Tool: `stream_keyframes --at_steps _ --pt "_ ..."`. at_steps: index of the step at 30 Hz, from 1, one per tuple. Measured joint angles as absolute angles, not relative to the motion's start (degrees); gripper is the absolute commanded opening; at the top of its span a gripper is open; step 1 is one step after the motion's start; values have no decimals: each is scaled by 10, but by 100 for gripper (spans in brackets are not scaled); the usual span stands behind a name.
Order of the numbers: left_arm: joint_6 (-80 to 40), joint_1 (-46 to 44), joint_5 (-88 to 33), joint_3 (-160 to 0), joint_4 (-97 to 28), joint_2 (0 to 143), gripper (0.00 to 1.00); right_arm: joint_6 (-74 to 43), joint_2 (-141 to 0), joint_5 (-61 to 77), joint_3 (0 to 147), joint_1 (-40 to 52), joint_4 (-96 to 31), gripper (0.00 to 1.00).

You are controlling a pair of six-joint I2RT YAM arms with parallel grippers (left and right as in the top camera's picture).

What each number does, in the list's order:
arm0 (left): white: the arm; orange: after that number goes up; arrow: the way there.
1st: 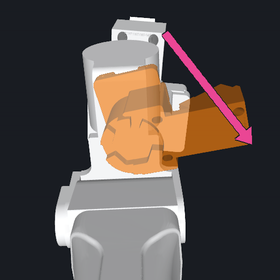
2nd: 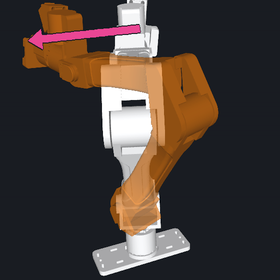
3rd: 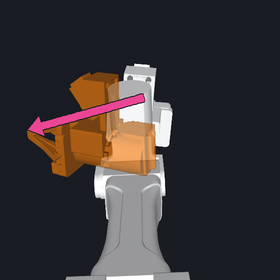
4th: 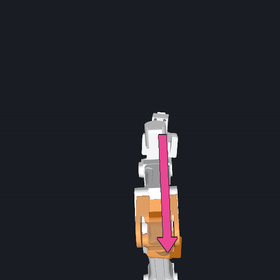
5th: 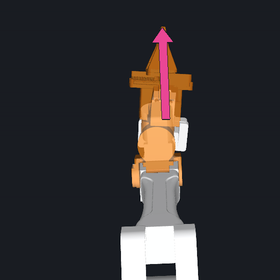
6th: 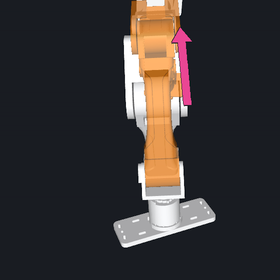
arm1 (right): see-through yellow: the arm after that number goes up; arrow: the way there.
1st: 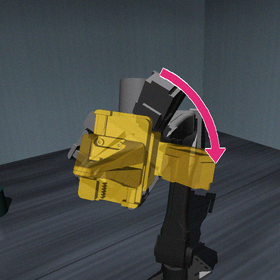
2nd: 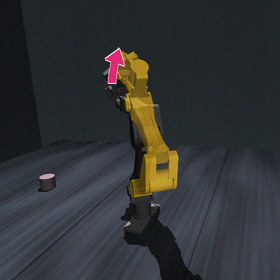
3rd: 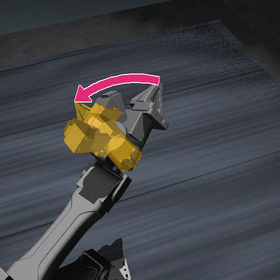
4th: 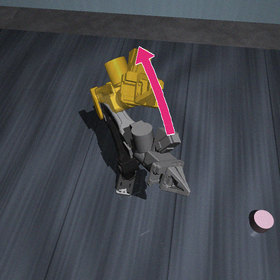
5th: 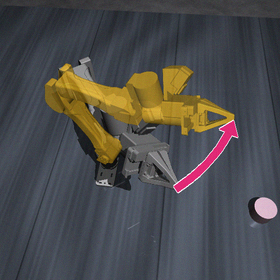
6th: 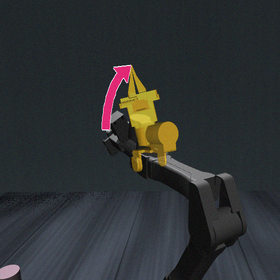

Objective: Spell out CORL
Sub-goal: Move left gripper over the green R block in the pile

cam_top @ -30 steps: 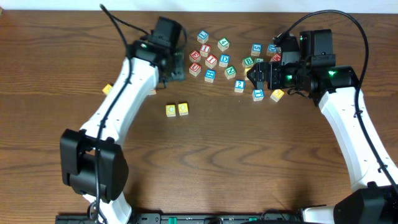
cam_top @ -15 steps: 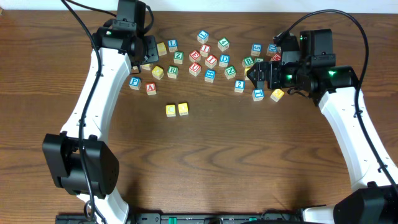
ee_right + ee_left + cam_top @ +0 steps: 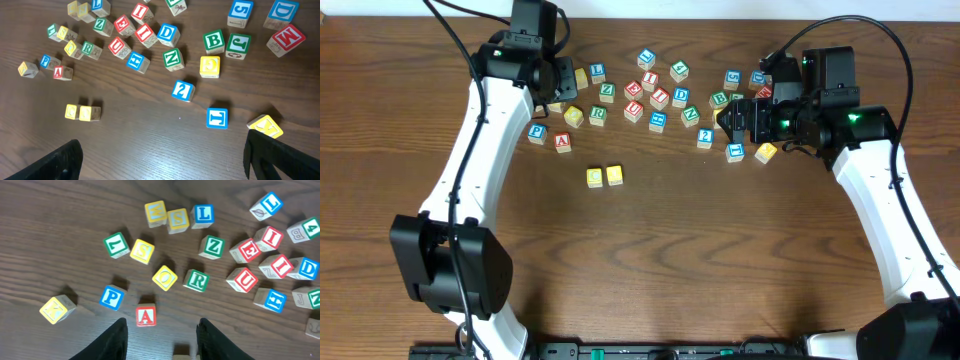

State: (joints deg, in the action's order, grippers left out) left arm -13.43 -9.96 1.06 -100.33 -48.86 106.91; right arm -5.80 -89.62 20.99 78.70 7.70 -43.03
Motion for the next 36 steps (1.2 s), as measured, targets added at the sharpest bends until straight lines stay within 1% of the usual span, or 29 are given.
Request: stream_keyframes --at_steps 9,15,36 --pt "-135 -125 10 -1003 -463 1087 44 -58 -896 210 787 77 -430 99" --pt "-135 -125 10 -1003 -463 1109 44 -58 -896 210 787 77 -430 99" --pt "-135 -125 10 -1003 -463 1110 44 -58 -896 210 787 77 -430 99"
